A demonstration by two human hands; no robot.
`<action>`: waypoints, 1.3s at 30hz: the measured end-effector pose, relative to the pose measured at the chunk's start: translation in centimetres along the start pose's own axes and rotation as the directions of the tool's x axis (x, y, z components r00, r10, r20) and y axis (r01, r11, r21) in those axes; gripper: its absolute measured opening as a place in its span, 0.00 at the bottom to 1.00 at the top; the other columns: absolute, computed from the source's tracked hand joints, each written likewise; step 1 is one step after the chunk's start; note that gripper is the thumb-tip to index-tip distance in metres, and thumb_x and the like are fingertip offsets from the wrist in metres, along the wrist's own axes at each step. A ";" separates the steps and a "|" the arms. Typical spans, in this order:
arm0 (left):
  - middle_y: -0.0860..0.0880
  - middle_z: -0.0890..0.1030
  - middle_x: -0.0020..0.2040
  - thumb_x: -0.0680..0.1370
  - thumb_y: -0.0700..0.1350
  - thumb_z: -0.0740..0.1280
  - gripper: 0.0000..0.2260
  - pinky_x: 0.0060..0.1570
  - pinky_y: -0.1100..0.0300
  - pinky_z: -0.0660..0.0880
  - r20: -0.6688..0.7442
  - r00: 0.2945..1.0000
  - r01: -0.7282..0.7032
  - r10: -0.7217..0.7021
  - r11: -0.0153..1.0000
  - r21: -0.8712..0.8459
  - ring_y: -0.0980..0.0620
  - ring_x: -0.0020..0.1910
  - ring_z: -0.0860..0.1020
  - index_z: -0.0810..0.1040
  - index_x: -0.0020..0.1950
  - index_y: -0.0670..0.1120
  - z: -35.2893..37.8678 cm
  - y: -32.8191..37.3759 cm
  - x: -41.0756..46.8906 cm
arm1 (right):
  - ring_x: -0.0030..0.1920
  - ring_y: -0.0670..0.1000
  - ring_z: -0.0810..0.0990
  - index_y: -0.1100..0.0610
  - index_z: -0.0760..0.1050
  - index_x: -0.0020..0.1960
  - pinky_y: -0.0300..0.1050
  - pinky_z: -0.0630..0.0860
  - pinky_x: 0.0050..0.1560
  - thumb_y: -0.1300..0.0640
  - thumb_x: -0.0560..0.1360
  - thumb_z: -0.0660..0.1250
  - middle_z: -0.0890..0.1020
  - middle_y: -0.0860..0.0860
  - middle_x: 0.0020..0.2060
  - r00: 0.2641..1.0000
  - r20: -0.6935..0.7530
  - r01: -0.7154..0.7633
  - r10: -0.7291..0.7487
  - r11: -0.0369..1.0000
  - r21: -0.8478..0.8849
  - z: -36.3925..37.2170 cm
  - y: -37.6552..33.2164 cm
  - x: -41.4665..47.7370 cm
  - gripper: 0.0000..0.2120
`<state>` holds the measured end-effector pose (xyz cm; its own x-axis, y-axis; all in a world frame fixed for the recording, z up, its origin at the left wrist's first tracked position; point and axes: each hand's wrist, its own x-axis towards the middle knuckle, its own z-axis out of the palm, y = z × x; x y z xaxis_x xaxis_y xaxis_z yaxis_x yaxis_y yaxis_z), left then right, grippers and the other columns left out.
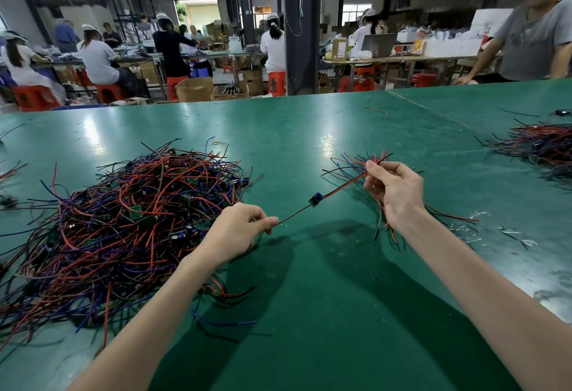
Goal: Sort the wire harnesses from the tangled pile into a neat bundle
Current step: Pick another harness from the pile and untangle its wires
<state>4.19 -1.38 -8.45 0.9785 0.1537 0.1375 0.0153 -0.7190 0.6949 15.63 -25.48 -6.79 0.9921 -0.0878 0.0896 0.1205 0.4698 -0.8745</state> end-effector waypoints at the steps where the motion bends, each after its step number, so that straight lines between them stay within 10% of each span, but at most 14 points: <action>1: 0.51 0.71 0.22 0.75 0.53 0.69 0.14 0.29 0.60 0.65 -0.012 1.000 0.011 -0.011 0.999 0.030 0.50 0.24 0.68 0.80 0.33 0.48 0.0 -0.1 0.0 | 0.23 0.45 0.75 0.59 0.71 0.36 0.36 0.76 0.28 0.67 0.71 0.71 0.78 0.48 0.22 1.000 0.005 0.003 -0.003 1.000 -0.002 0.0 0.1 -0.1 0.11; 11: 0.49 0.78 0.24 0.72 0.60 0.69 0.16 0.33 0.59 0.73 -0.060 0.996 0.079 -0.068 0.975 0.209 0.56 0.21 0.73 0.80 0.32 0.49 -0.8 0.4 -0.6 | 0.23 0.45 0.75 0.59 0.70 0.36 0.36 0.75 0.27 0.68 0.71 0.70 0.78 0.49 0.23 0.999 0.032 -0.041 0.040 0.998 0.057 0.0 -0.1 -0.3 0.11; 18: 0.52 0.80 0.41 0.76 0.56 0.67 0.10 0.40 0.59 0.70 -0.061 0.994 -0.041 0.094 0.813 0.581 0.48 0.47 0.78 0.81 0.44 0.51 -0.3 2.0 -1.3 | 0.24 0.45 0.76 0.57 0.69 0.36 0.35 0.75 0.26 0.68 0.72 0.69 0.79 0.51 0.25 0.967 0.163 -0.217 0.196 0.969 0.120 0.9 0.2 -1.1 0.12; 23: 0.53 0.82 0.45 0.77 0.36 0.61 0.11 0.49 0.65 0.73 -0.143 0.986 -0.077 0.091 0.992 0.099 0.53 0.46 0.78 0.81 0.52 0.45 0.9 2.6 -1.0 | 0.25 0.46 0.76 0.57 0.70 0.36 0.36 0.76 0.26 0.68 0.72 0.68 0.79 0.52 0.26 0.937 0.233 -0.283 0.262 0.957 0.062 1.5 0.7 -2.0 0.11; 31: 0.47 0.83 0.37 0.78 0.46 0.65 0.10 0.40 0.65 0.73 0.092 0.993 0.106 -0.068 0.855 -0.508 0.55 0.34 0.78 0.82 0.41 0.44 2.3 3.5 -1.4 | 0.24 0.46 0.75 0.57 0.70 0.36 0.36 0.75 0.26 0.68 0.71 0.69 0.79 0.53 0.27 0.917 0.283 -0.301 0.282 0.953 0.026 2.0 0.7 -2.8 0.11; 39: 0.49 0.82 0.33 0.72 0.42 0.73 0.05 0.32 0.64 0.72 0.159 0.984 0.149 -0.076 0.838 -0.525 0.54 0.31 0.75 0.82 0.36 0.45 2.6 3.9 -2.1 | 0.24 0.45 0.74 0.57 0.69 0.35 0.36 0.75 0.25 0.67 0.72 0.69 0.78 0.53 0.26 0.931 0.256 -0.263 0.258 0.965 -0.019 2.1 1.0 -3.0 0.13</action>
<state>2.77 -6.23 -7.87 0.9948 0.0978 -0.0297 0.0511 -0.2237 0.9733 12.86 -22.91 -6.89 0.9641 0.2649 -0.0204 -0.1448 0.4597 -0.8762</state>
